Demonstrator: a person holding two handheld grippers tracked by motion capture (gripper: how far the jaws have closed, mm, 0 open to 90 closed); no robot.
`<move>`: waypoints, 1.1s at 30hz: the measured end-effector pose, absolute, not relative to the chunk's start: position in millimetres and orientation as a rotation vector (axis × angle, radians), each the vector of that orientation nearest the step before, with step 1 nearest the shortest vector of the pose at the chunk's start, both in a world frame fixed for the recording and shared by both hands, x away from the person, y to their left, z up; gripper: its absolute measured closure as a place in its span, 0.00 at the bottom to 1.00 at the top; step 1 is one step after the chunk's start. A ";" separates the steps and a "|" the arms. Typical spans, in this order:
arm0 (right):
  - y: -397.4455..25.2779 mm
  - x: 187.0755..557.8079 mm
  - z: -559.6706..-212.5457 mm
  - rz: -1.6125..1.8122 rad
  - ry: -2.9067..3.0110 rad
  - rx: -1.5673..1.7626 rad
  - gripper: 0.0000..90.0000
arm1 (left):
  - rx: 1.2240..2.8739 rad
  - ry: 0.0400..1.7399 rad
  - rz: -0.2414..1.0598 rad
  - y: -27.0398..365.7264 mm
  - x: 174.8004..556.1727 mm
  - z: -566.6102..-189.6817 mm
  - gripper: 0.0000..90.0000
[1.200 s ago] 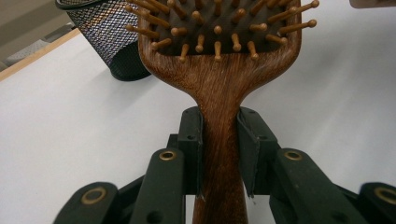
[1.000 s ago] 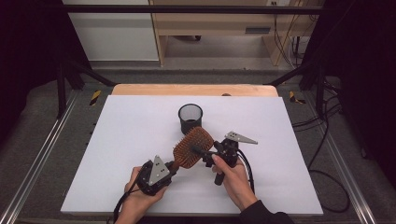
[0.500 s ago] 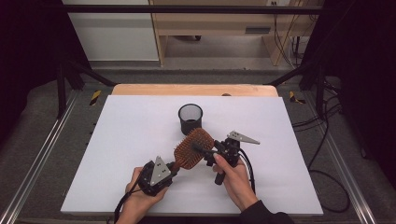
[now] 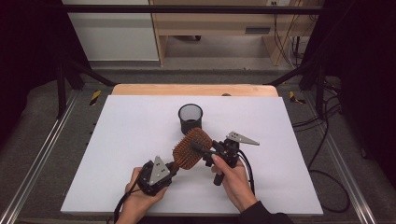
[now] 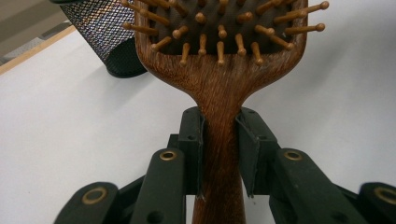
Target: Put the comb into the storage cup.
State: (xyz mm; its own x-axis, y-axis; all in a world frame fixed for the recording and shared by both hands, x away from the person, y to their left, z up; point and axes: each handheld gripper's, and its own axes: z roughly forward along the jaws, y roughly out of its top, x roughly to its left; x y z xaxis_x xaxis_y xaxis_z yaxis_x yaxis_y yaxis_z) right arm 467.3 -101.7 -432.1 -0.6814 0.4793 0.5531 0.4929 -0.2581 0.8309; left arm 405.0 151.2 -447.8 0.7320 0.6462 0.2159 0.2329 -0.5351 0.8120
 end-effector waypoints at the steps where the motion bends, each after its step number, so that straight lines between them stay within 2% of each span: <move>1: -101.6 467.2 -432.2 -2.145 -1.908 -1.248 0.37 | 2.113 0.661 0.644 151.1 404.9 -447.6 0.81; 16: -99.0 465.2 -431.3 -2.146 -1.894 -1.249 0.44 | 2.102 0.666 0.636 151.7 405.0 -447.4 0.81; 25: -99.6 461.4 -426.2 -2.167 -1.856 -1.227 0.53 | 2.092 0.672 0.638 150.5 404.3 -447.3 0.81; 33: -96.1 455.5 -418.4 -2.187 -1.890 -1.228 0.57 | 2.077 0.672 0.635 150.1 403.8 -446.8 0.81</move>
State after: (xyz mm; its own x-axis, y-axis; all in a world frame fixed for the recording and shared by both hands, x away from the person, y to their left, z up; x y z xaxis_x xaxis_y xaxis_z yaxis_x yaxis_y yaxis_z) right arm 455.5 -96.1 -418.4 -0.6944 0.4699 0.5450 0.4712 -0.2755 0.8379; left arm 403.8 150.1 -446.8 0.7280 0.6574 0.1944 0.2314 -0.5026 0.8330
